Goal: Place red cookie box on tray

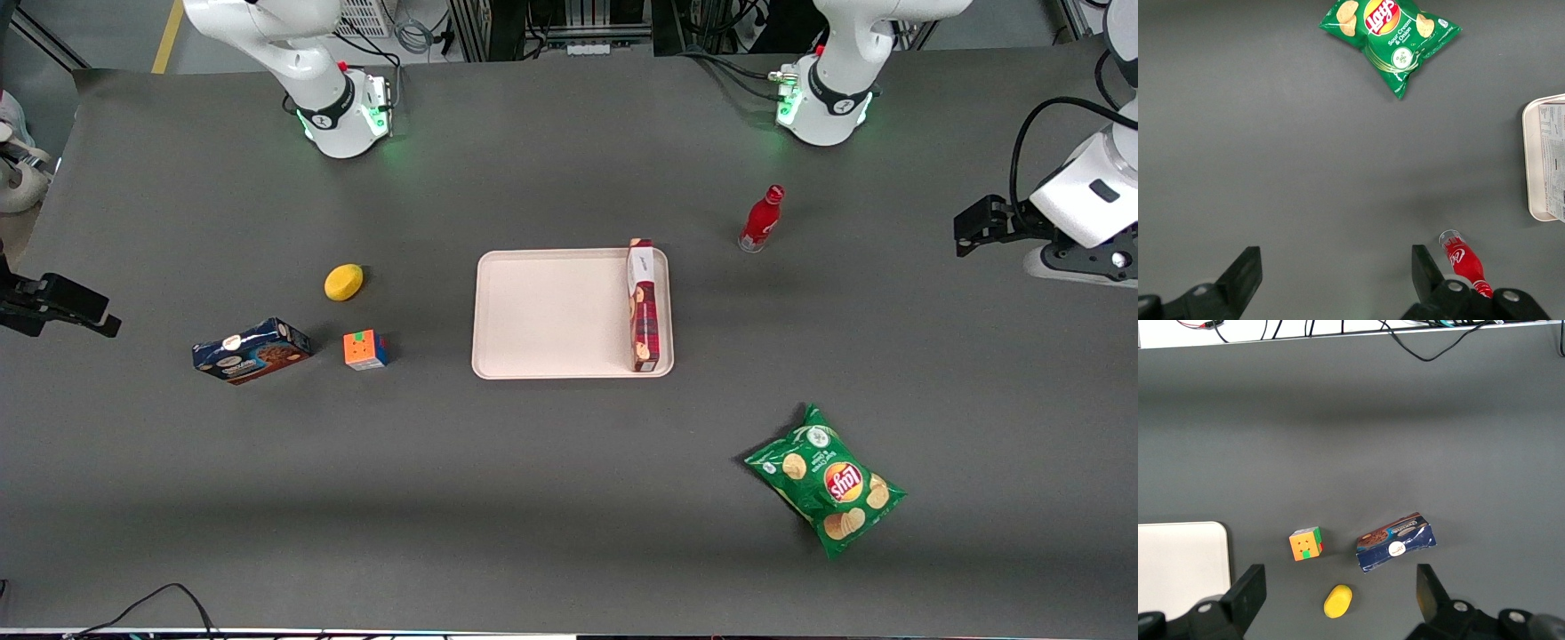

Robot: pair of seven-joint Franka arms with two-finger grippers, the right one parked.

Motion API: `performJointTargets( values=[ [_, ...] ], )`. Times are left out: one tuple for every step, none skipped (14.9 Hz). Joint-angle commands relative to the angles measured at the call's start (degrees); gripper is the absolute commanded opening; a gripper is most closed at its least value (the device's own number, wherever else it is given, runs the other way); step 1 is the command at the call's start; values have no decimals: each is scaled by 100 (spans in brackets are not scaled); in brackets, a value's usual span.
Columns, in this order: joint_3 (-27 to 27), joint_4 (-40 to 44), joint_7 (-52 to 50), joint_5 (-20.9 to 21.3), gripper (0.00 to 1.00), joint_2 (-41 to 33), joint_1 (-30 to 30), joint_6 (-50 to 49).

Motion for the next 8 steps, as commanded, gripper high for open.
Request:
performJointTargets(
  values=[
    [-939,-164,117,15,100,-174,879,87],
    [-933,-164,108,15,100,-165,864,105],
    [-924,-138,108,15,100,-139,846,131],
    [-915,-103,73,15,100,-95,846,131],
    [-915,-103,21,-2,100,-86,855,148],
    [-863,-42,29,-11,100,-51,855,140],
    [-801,28,46,-2,100,10,846,114],
    [-792,72,73,-2,100,46,846,87]
  ],
)
